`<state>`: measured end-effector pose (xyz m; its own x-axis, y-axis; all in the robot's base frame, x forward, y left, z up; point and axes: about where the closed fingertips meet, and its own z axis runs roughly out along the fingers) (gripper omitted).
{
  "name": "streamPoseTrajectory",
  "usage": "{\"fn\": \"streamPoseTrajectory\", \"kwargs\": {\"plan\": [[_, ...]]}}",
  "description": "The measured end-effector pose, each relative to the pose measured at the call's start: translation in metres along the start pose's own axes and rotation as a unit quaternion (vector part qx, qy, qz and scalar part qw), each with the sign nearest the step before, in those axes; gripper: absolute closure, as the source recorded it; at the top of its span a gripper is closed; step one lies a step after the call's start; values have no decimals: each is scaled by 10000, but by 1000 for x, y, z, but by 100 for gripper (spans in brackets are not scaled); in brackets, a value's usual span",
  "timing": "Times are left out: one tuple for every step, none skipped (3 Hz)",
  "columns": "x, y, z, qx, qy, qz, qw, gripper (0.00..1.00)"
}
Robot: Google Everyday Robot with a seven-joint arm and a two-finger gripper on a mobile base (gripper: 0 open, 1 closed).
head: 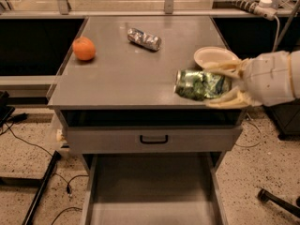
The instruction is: Pick green can from middle drawer and place on counter
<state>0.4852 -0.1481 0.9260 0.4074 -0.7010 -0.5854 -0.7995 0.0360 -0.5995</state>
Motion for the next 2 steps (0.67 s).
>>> {"fn": "streamPoseTrajectory", "kwargs": {"plan": [[-9,-57,-1,209,-343,-85,9992,100],[-18,-101,23,141,-658,-47,9977,100]]}}
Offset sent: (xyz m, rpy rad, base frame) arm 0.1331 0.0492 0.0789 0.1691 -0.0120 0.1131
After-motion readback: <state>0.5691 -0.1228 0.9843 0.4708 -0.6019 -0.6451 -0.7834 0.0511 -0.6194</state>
